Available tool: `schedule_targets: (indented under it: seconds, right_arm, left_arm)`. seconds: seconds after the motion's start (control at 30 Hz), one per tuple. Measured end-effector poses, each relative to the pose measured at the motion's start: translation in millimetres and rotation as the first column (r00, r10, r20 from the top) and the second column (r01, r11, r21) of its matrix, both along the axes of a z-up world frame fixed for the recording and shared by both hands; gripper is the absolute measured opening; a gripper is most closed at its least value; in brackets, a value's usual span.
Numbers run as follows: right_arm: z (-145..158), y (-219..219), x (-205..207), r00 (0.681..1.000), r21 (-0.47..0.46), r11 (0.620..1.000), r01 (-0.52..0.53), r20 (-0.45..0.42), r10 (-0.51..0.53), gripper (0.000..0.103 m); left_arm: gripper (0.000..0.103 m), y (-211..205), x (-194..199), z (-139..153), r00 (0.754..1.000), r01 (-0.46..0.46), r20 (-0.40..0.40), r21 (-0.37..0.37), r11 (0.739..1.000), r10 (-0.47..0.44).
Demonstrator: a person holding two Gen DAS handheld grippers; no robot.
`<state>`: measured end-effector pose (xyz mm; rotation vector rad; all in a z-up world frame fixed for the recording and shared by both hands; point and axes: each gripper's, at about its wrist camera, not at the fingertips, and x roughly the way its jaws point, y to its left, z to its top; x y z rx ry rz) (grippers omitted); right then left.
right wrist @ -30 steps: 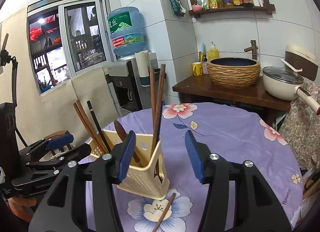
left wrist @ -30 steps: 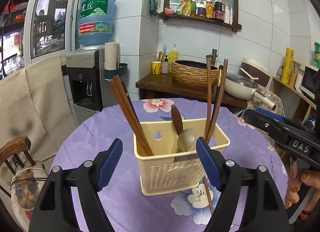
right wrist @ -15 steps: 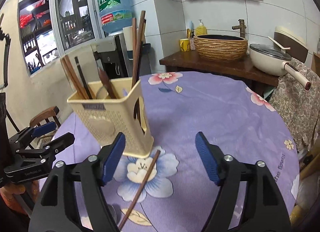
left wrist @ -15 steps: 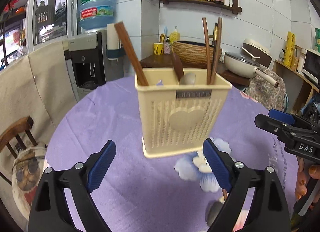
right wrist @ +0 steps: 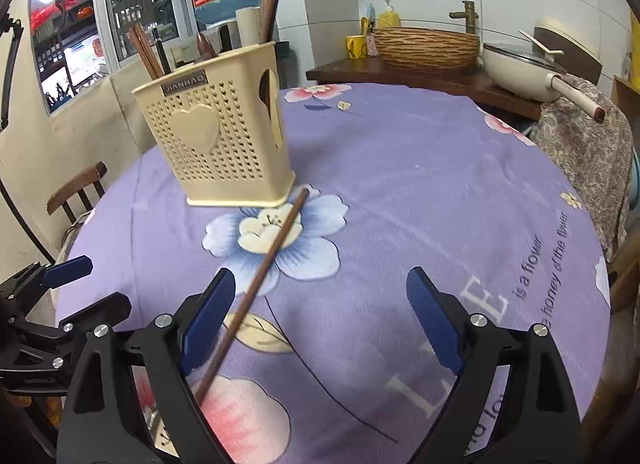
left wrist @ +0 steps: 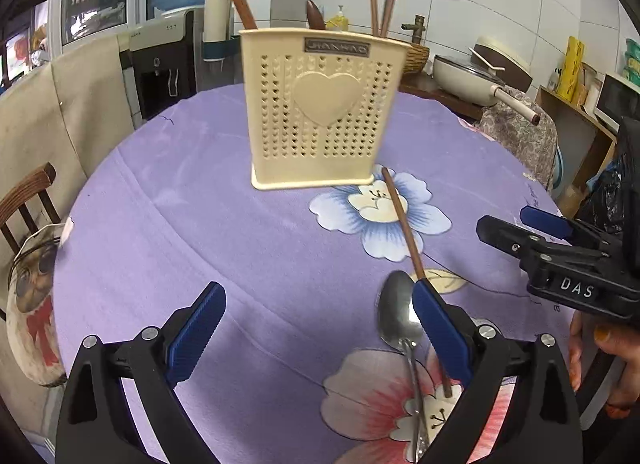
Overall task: Organize utensils
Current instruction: 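Grasp the silver spoon on the cloth with the left tool while the right tool moves toward a wooden chopstick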
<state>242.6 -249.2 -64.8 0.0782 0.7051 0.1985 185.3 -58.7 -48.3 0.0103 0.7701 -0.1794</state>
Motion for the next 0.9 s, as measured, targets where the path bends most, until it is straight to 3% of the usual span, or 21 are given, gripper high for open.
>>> schedule_targets:
  seconds: [0.2,0.37,0.47,0.73,0.9]
  right_arm:
    - [-6,-11,-10,0.999,0.006,0.999,0.036,-0.002,-0.036,0.087]
    - [-10,-19,-14,0.999,0.015,0.998,0.054,-0.009,-0.054,0.087]
    - [-11,-22,-15,0.998,0.018,0.998,0.059,-0.017,-0.059,0.087]
    - [-12,-22,-16,0.998,0.029,0.998,0.052,-0.023,-0.052,0.087]
    - [-12,-21,-17,0.999,0.033,0.998,0.046,-0.024,-0.045,0.087]
  left_arm:
    - [0.09,-24,0,-8,1.0,0.025,-0.019,0.033,0.999,-0.024]
    - [0.068,-36,9,-18,0.999,0.01,-0.047,0.07,0.997,-0.007]
    - [0.068,-35,13,-21,0.996,0.009,-0.084,0.019,1.0,-0.008]
    - [0.068,-50,16,-22,0.996,0.016,-0.084,0.042,0.999,-0.012]
    - [0.055,-54,21,-30,0.995,0.004,-0.102,0.069,0.998,0.003]
